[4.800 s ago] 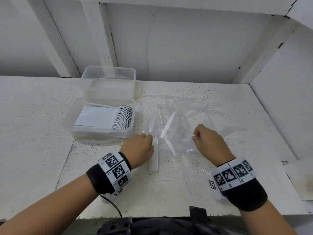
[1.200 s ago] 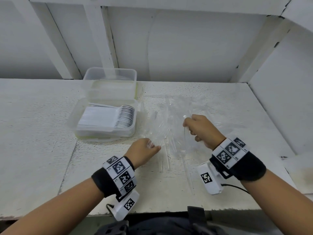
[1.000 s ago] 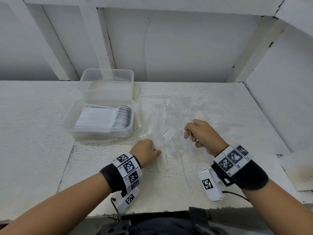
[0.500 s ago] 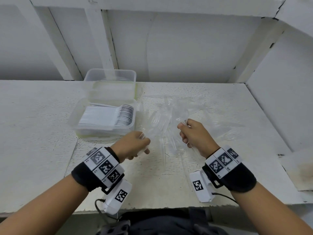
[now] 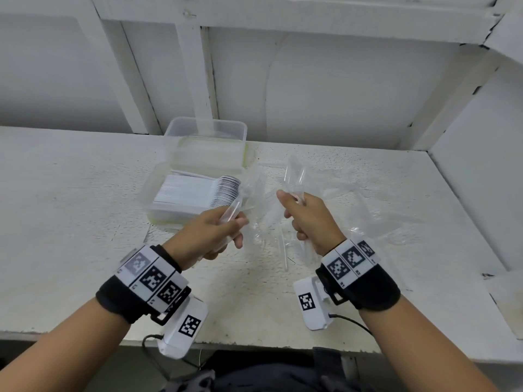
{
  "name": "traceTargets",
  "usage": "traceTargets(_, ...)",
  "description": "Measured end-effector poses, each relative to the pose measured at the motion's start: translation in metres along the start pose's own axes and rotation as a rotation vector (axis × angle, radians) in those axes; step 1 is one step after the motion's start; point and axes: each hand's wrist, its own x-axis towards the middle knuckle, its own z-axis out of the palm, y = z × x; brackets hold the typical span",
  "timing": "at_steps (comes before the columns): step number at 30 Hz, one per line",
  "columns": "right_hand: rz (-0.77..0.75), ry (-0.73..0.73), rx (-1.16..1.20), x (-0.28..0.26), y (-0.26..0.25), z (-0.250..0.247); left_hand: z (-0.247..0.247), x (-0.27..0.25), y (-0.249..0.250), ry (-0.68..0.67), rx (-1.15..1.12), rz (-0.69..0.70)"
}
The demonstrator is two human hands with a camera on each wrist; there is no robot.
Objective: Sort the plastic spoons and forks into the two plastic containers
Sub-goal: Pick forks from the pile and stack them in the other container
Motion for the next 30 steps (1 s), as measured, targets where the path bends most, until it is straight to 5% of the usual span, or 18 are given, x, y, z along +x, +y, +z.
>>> traceTargets(6,-0.036,0.187,0.039,0.007,-0.001,0.009,0.005,0.002,-0.005,-0.027,-0.087,0.047)
traceTargets(30,-0.329,0.192,0.001,0.003,-0.013,0.019,0.026,0.02,0.004,-0.117,0.142,0.049)
